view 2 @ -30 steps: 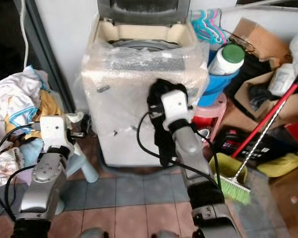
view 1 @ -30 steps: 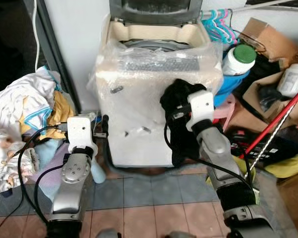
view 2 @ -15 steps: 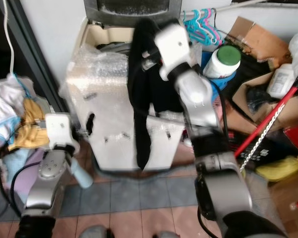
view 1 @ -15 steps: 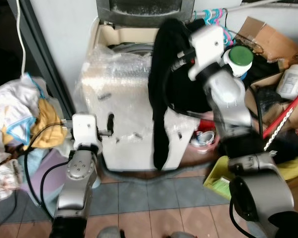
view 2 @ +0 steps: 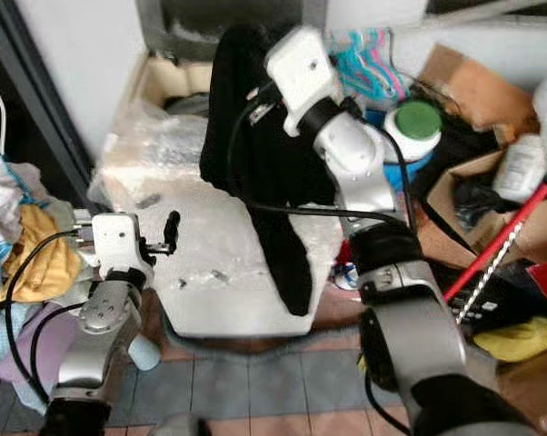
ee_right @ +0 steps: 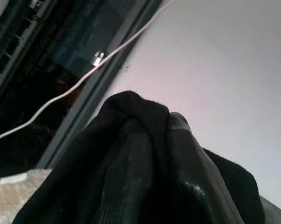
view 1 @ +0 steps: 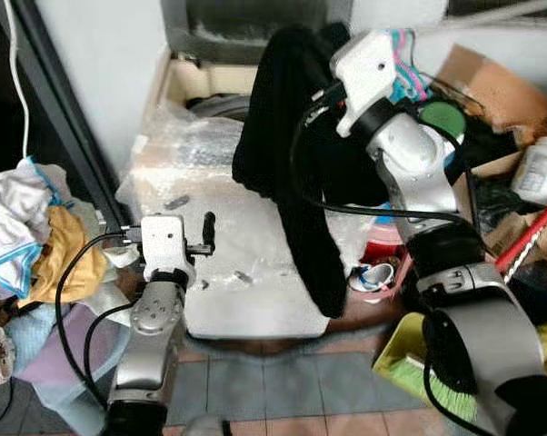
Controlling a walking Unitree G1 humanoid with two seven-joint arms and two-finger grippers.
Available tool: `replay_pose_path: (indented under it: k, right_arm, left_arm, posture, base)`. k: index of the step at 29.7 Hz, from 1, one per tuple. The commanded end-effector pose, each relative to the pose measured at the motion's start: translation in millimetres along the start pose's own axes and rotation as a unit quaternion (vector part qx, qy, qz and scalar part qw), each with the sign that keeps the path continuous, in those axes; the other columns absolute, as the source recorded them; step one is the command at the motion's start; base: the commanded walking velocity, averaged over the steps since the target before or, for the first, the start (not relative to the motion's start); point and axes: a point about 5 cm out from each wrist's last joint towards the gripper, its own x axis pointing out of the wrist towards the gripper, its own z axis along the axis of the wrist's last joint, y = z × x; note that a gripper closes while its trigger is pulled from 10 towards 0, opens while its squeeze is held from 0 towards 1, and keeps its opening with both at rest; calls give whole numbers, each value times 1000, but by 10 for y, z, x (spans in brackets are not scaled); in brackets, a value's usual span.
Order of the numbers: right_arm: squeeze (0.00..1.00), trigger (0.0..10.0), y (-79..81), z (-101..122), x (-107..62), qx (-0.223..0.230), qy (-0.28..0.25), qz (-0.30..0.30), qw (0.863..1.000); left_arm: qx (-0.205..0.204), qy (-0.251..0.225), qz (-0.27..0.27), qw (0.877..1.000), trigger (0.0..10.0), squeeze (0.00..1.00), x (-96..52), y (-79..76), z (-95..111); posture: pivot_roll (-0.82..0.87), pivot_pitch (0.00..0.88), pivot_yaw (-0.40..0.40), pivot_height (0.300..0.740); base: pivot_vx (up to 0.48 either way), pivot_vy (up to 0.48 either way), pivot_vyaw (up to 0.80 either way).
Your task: Clothes washing
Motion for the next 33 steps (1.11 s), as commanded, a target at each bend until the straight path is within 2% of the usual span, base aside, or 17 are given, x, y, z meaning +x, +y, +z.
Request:
replay_pose_path:
  k: [1,10,13,16,17,20,21,22,23,24,25,26,27,28,30,32,33]
  right_arm:
    - [0,10000,-44,40,18,-9,-9,-7,1000]
    - [0,10000,-178,-30,14,23,17,-38,999]
    - [0,10000,-291,-92,65,48,55,-49,996]
    - [0,10000,-470,-123,105,66,90,-80,991]
    - [0,10000,-620,-91,125,66,100,-109,987]
    - [0,10000,-809,-15,139,61,100,-148,982]
    - [0,10000,-1033,90,128,46,97,-206,973]
    - [0,10000,-1108,129,119,42,95,-228,968]
    - [0,10000,-1302,235,75,39,82,-285,954]
    - [0,10000,-1302,235,75,39,82,-285,954]
    - [0,10000,-1403,290,36,32,74,-317,945]
    - [0,10000,-1510,346,-15,25,66,-349,935]
    - [0,10000,-1641,404,-99,-3,65,-392,918]
    - [0,10000,-1695,410,-180,-35,65,-416,906]
    - [0,10000,-1706,409,-206,-44,63,-422,903]
    - [0,10000,-1531,217,-183,-27,85,-378,921]
    - [0,10000,-1531,217,-183,-27,85,-378,921]
  left_arm:
    - [2,-2,4,1000,10000,0,5,12,8]
    - [8,-3,1,1000,10000,0,7,8,10]
    - [8,-2,0,1000,10000,0,11,5,8]
    - [9,-2,0,1000,10000,0,16,5,9]
    - [9,-1,2,1000,10000,0,16,7,7]
    - [9,0,4,1000,10000,0,12,8,6]
    - [11,-1,5,1000,10000,0,11,3,9]
    - [12,-1,5,1000,10000,0,11,2,10]
    - [12,-2,5,1000,10000,0,10,1,11]
    - [12,-2,5,1000,10000,0,10,1,11]
    - [12,-2,6,1000,10000,0,9,0,12]
    - [13,-2,7,1000,10000,0,7,1,11]
    - [13,-2,9,1000,10000,0,2,4,8]
    - [13,-1,11,1000,10000,0,-4,8,5]
    - [13,-1,12,1000,10000,0,-5,9,4]
    - [13,-1,12,1000,10000,0,-8,4,0]
    - [13,-1,12,1000,10000,0,-8,4,0]
  posture:
    - [-13,0,-8,740]
    - [-15,0,-4,740]
    - [-15,0,-4,740]
    - [-9,0,-6,740]
    - [-9,0,-6,740]
    - [-9,0,-6,740]
    - [-3,0,-10,740]
    - [-3,0,-10,740]
    - [1,0,-14,740]
    - [1,0,-14,740]
    - [2,0,-16,740]
    - [3,0,-16,740]
    - [3,0,-19,740]
    - [2,0,-21,740]
    - [2,0,-21,740]
    - [1,0,-21,740]
    - [1,0,-21,740]
  base:
    - [390,281,794]
    - [390,280,175]
    - [391,0,0]
    - [344,0,0]
    - [281,0,0]
    - [179,0,0]
    - [0,0,0]
    - [0,0,0]
    - [0,0,0]
    - [0,0,0]
    - [0,0,0]
    - [0,0,0]
    - [0,0,0]
    - [0,0,0]
    - [0,0,0]
    - [0,0,0]
    - [0,0,0]
